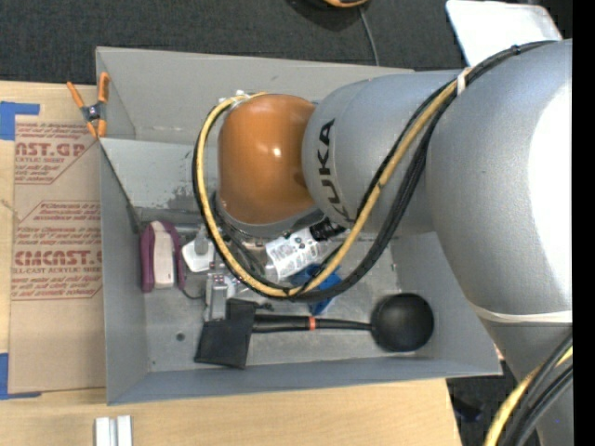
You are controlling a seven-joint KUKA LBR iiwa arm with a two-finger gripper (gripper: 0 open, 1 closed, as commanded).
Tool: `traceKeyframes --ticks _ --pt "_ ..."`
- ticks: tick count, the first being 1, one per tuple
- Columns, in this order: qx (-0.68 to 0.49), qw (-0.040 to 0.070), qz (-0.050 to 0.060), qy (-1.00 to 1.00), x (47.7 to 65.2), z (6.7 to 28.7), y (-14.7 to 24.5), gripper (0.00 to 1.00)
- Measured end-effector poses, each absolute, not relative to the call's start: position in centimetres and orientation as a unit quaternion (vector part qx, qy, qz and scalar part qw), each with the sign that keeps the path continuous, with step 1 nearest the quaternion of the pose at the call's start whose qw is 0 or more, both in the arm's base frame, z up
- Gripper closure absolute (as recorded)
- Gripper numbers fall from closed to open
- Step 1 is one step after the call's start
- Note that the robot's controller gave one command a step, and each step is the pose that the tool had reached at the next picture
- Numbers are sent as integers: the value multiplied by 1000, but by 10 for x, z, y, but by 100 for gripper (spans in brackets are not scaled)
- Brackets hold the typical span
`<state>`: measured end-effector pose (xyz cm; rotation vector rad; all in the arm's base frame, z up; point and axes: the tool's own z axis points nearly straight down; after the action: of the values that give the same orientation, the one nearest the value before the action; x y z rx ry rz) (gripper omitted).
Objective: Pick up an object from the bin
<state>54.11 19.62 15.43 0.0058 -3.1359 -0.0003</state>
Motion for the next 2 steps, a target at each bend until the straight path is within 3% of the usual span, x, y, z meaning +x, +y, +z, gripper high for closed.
traceKeyframes --ticks 1,2 --pt "1 0 -1 -1000 543 159 195 0" --pt "73 0 -1 -997 508 92 155 0"
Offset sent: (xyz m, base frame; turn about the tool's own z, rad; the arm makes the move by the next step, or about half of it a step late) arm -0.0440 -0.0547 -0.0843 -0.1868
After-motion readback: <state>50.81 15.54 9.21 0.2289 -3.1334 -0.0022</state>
